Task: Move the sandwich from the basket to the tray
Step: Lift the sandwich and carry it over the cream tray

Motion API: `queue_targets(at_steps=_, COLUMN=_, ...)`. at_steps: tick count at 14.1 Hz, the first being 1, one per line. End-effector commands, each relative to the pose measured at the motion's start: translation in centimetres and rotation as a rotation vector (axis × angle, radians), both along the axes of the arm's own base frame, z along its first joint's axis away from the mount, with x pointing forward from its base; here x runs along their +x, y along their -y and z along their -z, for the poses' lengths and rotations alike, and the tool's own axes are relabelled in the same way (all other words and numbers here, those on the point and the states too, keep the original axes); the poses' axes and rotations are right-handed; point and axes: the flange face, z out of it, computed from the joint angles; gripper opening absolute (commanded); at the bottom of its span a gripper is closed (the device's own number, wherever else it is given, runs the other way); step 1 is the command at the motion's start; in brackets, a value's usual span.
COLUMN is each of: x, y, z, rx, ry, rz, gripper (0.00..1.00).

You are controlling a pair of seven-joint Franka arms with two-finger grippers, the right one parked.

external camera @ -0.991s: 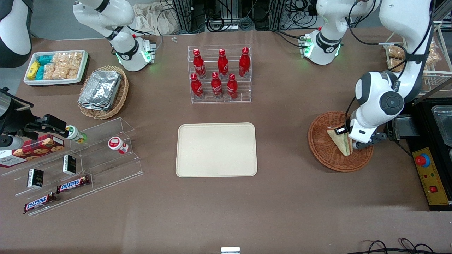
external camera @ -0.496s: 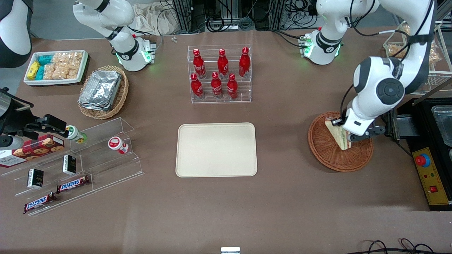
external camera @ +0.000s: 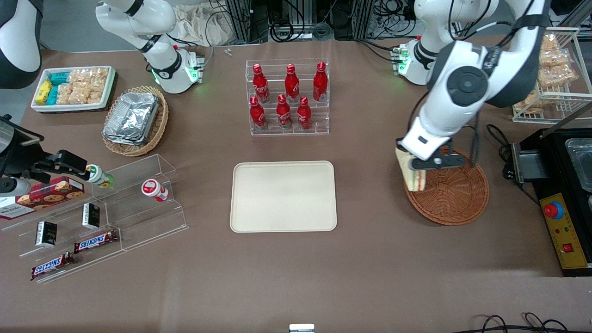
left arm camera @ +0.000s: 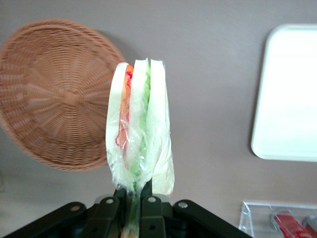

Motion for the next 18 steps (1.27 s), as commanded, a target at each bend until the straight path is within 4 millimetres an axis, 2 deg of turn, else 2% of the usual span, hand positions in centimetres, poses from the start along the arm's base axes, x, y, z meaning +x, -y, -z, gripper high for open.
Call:
queue_targets(at_steps=1, x=-0.2, y=5.3, z=0.6, rx=-0.045, ry=-0.011, rz=0.057, gripper=0.00)
queue_targets(at_steps=3, x=1.0, y=7.8, z=1.5, rx=-0.080, ry=-0.031, rz=-0.033, gripper=0.00)
queue_targets(at_steps=4, x=1.5, y=9.9, z=1.9, rx=-0.094, ry=-0.035, rz=-0.032, gripper=0.00)
queue_targets(at_steps=5, x=2.6, y=11.2, z=2.7, rx=-0.103, ry=-0.029, rz=-0.019, gripper=0.00)
queue_targets(at_steps=6, x=3.9, y=11.6, z=4.1, rx=-0.096, ry=-0.030, rz=-0.020, gripper=0.00)
queue_targets(at_steps=7, x=4.2, y=13.0, z=5.4, rx=-0.101, ry=-0.038, rz=0.002, gripper=0.00)
queue_targets(at_steps=8, x=4.0, y=15.5, z=6.6, rx=-0.104, ry=-0.030, rz=0.044, gripper=0.00)
queue_targets(at_steps=9, x=4.7, y=16.6, z=7.3, rx=-0.102, ry=-0.016, rz=0.064, gripper=0.00)
queue_targets(at_steps=11, x=5.8, y=17.2, z=9.4, rx=-0.087, ry=-0.011, rz=0.055, gripper=0.00)
queue_targets(at_steps=14, x=4.6, y=20.5, z=11.1, rx=-0.125, ry=0.009, rz=0.092, gripper=0.00)
queue_targets(at_steps=18, x=4.9, y=21.2, z=16.1, rx=-0.134, ry=0.009, rz=0.081, gripper=0.00)
